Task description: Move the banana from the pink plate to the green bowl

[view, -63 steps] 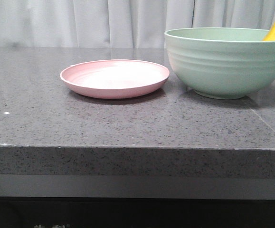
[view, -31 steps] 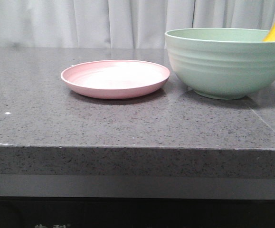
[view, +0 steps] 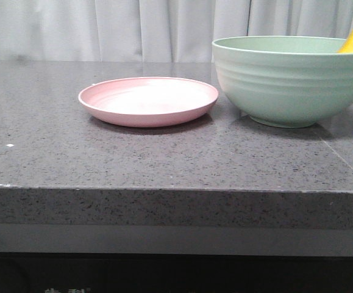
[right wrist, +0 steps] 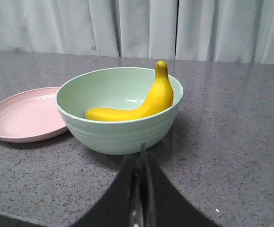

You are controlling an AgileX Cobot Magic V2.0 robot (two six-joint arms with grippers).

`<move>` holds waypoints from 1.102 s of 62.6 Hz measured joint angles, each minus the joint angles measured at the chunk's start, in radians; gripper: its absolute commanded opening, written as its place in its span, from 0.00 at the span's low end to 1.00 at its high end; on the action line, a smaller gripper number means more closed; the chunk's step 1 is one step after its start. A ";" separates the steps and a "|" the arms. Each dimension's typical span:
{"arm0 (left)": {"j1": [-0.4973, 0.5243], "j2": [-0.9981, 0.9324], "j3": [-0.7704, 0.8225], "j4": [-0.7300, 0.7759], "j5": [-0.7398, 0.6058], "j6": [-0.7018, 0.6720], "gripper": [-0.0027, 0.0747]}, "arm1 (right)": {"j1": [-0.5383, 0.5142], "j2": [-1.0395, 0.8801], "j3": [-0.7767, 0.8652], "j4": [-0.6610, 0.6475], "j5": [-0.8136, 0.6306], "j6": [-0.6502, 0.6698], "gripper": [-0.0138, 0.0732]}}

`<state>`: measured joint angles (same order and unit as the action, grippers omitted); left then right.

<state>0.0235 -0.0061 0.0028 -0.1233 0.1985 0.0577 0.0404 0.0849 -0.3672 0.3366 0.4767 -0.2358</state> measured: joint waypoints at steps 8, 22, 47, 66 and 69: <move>0.000 0.000 0.000 0.004 -0.022 0.000 0.01 | 0.000 0.000 0.000 0.000 0.000 0.000 0.09; 0.000 0.000 0.000 0.009 -0.022 0.002 0.01 | 0.000 0.000 0.000 0.000 0.000 0.000 0.09; 0.000 0.000 0.000 0.009 -0.022 0.002 0.01 | 0.000 0.000 0.000 0.000 0.000 0.000 0.09; 0.000 0.000 0.000 0.009 -0.022 0.004 0.01 | 0.000 0.000 0.003 -0.002 -0.010 0.000 0.09; 0.000 0.000 0.000 0.009 -0.022 0.004 0.01 | 0.000 0.000 0.021 -0.007 -0.041 0.000 0.09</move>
<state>0.0235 -0.0061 0.0028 -0.1145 0.1761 0.0616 0.0404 0.0849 -0.3466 0.3293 0.4360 -0.2358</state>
